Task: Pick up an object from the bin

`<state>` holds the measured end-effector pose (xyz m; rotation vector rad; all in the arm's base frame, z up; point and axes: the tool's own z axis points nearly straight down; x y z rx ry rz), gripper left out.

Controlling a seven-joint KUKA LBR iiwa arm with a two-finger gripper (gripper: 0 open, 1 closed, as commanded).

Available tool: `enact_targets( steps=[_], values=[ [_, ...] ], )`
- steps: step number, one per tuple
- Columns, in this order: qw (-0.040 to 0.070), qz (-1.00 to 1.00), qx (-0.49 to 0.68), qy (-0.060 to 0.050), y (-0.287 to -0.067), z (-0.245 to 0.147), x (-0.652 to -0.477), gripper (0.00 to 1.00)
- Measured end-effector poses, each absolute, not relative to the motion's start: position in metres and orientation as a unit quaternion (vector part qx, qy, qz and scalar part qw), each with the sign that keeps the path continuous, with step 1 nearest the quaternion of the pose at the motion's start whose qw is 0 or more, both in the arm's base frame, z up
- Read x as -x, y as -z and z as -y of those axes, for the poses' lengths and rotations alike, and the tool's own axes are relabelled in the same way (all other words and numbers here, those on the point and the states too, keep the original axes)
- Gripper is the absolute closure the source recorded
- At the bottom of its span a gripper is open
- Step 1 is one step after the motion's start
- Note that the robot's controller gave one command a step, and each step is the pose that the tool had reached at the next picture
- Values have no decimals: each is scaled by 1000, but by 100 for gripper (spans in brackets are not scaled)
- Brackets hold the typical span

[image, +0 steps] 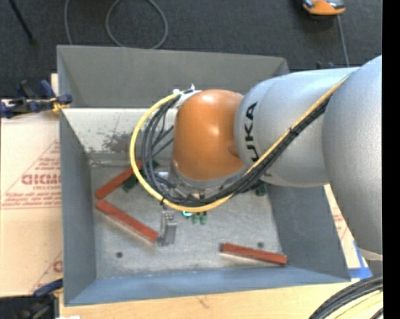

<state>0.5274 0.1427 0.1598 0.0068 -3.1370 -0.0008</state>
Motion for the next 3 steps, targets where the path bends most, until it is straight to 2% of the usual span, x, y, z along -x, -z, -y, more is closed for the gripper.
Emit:
enact_targets(
  steps=[1,2,3],
  values=[
    [1,993,121,0,-72,-157,-553,0],
    [-1,992,123,1,-74,-156,-554,100],
    [-5,993,118,2,-181,-221,-565,100]
  ],
)
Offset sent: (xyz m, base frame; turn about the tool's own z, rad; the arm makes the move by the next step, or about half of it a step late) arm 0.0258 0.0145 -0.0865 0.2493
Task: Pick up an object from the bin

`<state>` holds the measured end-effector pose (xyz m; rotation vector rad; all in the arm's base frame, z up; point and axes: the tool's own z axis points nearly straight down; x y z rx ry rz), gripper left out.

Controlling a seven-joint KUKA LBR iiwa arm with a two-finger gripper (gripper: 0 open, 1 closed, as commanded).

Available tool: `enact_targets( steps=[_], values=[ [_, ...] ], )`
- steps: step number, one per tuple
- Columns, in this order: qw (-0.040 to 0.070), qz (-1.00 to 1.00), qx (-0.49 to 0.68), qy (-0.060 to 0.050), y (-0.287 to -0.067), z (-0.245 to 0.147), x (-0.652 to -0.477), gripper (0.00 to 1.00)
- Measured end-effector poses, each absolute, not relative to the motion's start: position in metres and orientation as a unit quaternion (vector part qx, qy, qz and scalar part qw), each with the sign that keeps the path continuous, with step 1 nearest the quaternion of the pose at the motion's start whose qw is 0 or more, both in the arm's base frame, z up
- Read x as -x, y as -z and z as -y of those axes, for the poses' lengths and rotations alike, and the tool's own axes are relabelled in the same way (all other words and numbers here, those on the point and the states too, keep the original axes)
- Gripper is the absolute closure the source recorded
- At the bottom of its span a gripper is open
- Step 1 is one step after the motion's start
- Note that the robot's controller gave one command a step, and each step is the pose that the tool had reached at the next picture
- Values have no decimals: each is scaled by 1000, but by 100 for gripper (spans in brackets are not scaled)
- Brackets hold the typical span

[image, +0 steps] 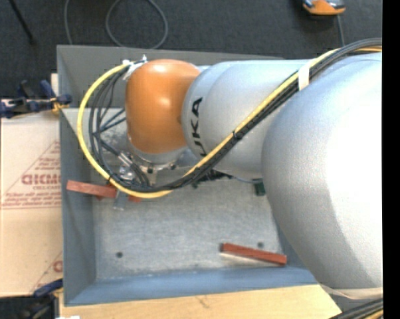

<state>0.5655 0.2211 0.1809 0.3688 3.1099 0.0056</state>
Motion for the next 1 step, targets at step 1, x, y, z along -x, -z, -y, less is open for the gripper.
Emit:
enact_targets(
  steps=[1],
  values=[
    [4,-992,-122,-1,-234,-204,-574,100]
  ],
)
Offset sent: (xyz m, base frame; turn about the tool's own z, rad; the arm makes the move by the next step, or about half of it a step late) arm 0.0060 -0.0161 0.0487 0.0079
